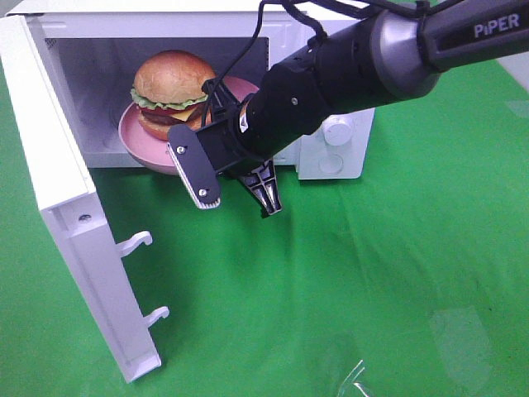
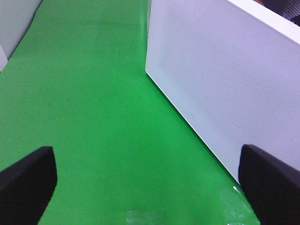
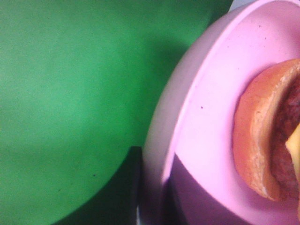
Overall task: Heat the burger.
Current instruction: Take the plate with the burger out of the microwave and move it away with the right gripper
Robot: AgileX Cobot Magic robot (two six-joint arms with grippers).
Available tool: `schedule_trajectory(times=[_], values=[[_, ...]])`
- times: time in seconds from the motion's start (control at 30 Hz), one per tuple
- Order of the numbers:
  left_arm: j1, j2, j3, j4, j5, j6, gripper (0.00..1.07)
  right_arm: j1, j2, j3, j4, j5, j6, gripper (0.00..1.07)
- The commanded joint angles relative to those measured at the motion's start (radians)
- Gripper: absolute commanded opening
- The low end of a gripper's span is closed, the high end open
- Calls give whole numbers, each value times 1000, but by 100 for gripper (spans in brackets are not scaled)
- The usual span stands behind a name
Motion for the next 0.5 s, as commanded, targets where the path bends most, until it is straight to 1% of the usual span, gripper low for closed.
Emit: schedule_trajectory(times=[0.03,0.07,0.17,0.2,0.23,0.27,0.3,0.33,0.4,0.5], values=[[1,-2,3,2,1,0,98,-5,-51,32,-3,-67,3,0],[1,-2,3,2,1,0,98,-5,-71,63,0,-78,3,0],[1,-2,3,2,1,0,98,-5,-91,86,12,-87,3,0],[1,-2,3,2,1,0,98,-5,-117,115,19,-97,3,0],[1,-2,3,2,1,0,98,-5,-117,115,19,-97,3,0],[1,-2,3,2,1,0,98,-4,-138,140,19,-106,3,0],[1,-2,3,2,1,0,98,-4,-138,140,19,-106,3,0],[1,-2,3,2,1,0,98,7,-158,166,19,-109,3,0],[1,-2,3,2,1,0,98,7,-171,179,19,-109,3,0],[1,-2,3,2,1,0,98,28,-209,229,22,-129,3,0]])
